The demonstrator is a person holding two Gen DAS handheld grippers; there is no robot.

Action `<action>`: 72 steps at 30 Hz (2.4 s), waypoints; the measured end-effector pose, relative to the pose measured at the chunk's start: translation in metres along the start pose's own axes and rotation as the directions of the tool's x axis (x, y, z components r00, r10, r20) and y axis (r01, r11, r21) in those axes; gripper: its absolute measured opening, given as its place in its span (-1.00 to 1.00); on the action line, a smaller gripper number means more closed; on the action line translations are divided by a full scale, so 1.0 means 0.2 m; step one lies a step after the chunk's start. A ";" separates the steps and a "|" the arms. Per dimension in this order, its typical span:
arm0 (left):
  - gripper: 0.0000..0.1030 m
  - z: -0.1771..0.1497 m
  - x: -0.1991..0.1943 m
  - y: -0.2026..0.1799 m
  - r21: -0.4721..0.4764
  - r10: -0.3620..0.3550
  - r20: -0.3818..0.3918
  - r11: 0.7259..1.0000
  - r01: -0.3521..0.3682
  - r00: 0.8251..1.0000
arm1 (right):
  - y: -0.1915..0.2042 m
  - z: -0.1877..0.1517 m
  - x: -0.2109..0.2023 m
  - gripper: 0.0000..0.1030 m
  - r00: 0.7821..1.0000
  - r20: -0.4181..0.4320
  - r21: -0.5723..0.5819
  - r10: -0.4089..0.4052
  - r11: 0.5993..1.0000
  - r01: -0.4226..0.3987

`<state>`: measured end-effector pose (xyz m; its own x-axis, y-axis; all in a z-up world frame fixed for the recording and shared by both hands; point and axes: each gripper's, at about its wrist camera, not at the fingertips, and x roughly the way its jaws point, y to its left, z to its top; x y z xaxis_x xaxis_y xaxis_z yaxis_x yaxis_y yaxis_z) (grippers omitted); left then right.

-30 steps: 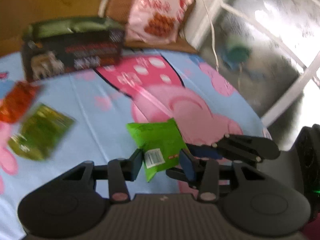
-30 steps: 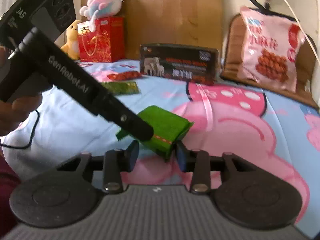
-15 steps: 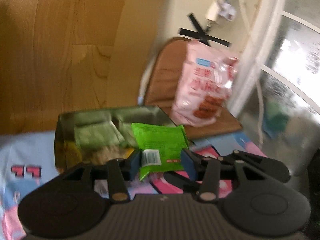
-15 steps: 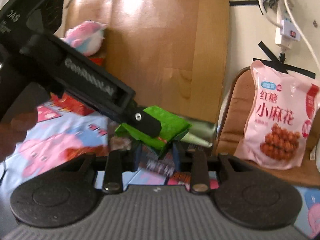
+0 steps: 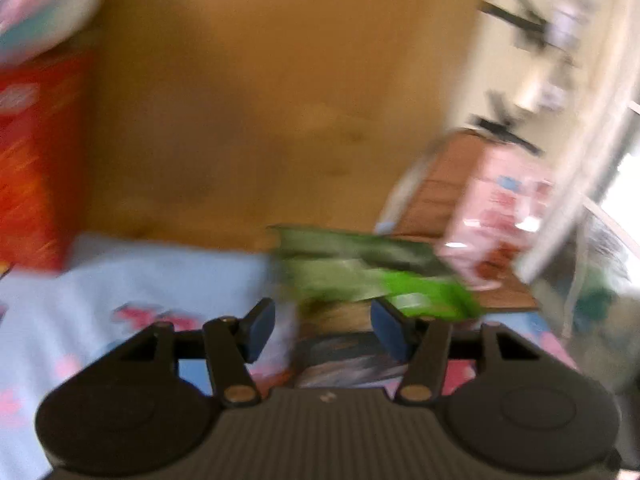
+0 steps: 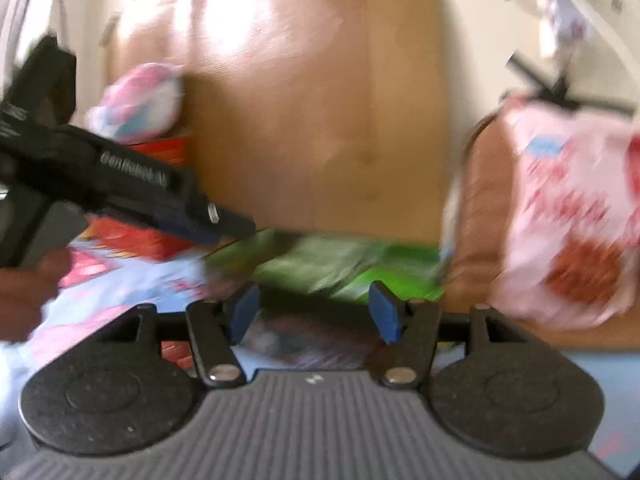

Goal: Organize snacks
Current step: 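Grasp the orange translucent packet with the left tool, then carry the orange packet over the black box and release it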

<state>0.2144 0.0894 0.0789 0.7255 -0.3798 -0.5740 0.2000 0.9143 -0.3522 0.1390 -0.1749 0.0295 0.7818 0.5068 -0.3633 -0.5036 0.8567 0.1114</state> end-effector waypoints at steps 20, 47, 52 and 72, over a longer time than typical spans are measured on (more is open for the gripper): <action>-0.09 -0.42 -0.12 0.27 -0.160 0.033 -0.157 0.985 -0.058 0.987 | 0.38 -0.09 0.44 -0.57 0.906 -0.335 0.216 0.257 0.957 -0.192; -0.70 -0.58 -0.33 0.48 -0.417 -0.014 -0.093 0.909 -0.026 0.996 | 0.47 -0.10 0.37 -0.47 0.888 -0.355 0.350 0.292 0.922 -0.163; -0.74 -0.60 -0.41 0.53 -0.399 -0.014 -0.060 0.917 -0.011 0.998 | 0.57 -0.16 0.26 -0.35 0.879 -0.344 0.307 0.329 0.925 -0.226; -0.76 -0.57 -0.47 0.46 -0.316 -0.006 -0.042 0.949 -0.007 0.999 | 0.82 -0.19 0.38 -0.35 0.930 -0.303 -0.187 0.209 0.944 -0.273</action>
<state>0.0892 0.1936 0.0157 0.6956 -0.3911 -0.6027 -0.0237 0.8259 -0.5633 0.1017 0.0008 -0.0139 0.5104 0.6214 -0.5945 -0.7575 0.6521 0.0312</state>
